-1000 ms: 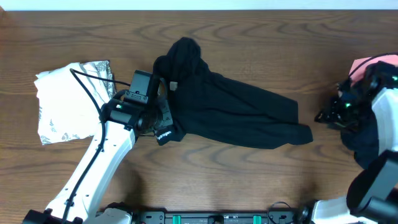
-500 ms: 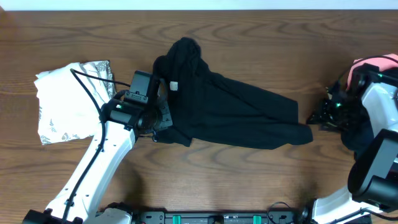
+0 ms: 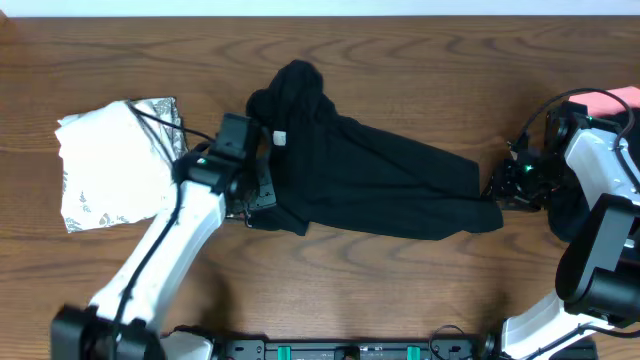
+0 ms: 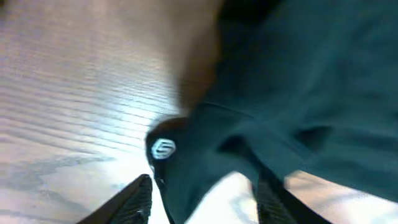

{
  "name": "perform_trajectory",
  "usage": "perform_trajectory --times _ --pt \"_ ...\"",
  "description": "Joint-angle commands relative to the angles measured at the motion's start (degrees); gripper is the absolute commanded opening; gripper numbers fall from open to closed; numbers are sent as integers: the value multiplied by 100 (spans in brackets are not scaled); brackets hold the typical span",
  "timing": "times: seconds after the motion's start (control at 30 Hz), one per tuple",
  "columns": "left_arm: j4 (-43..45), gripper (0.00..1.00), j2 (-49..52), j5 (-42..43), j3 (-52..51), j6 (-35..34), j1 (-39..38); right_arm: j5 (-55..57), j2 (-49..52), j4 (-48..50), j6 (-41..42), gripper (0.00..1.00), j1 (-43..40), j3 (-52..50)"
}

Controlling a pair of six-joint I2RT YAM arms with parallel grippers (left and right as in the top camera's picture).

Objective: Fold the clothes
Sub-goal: 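Grasp the shirt's left end with left gripper and right end with right gripper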

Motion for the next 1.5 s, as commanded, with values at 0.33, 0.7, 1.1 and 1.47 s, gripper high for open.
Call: perform_trajectory --times 0.33,0.7,1.1,1.47 --pt "74 11 1228 267 -81 181 24 -22 17 0 -181 46 22 -26" --pt "-452 6 979 1722 -76 553 146 -22 17 17 -168 45 22 -26" --pt "-590 6 -35 2050 -74 713 1414 -22 17 120 -94 48 22 -26" --pt "-588 6 -140 2109 -76 691 1471 -310 17 485 -70 49 24 -343"
